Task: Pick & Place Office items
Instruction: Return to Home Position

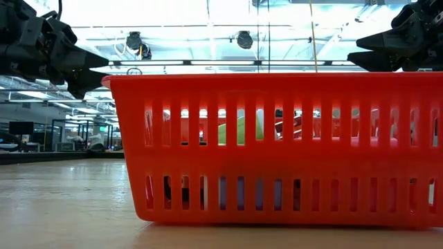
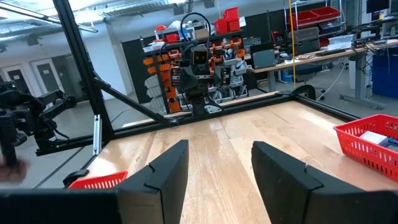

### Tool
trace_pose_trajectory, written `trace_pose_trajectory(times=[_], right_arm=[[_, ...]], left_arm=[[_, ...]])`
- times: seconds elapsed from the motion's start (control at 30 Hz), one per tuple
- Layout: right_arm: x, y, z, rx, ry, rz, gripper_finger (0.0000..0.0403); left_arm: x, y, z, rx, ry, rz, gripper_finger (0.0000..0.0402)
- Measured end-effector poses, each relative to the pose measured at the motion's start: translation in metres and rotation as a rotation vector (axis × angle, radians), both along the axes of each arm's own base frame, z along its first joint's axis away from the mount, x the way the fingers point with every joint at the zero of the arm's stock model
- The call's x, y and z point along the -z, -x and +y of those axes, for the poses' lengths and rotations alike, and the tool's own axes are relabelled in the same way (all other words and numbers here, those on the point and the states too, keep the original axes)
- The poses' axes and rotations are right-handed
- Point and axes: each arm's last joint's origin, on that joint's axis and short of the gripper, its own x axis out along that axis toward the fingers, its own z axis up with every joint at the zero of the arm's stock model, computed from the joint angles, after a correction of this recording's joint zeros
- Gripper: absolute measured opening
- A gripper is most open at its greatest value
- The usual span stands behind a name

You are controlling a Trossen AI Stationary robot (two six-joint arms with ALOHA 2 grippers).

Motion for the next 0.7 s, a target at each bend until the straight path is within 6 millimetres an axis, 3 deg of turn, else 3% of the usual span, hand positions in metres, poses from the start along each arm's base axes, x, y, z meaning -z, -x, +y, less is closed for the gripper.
trace_pose_trajectory(times=[0.27, 0.7], right_arm=[[0.0, 0.0, 0.0, 0.0, 0.0, 0.0, 0.0165], [0.0, 0.0, 0.0, 0.0, 0.0, 0.0, 0.0165]], left_arm=[[-0.0001, 0.0, 0.0, 0.0, 0.007, -0.003, 0.0291], [-0.0006, 0.0, 0.0, 0.0, 0.008, -0.007, 0.0275]])
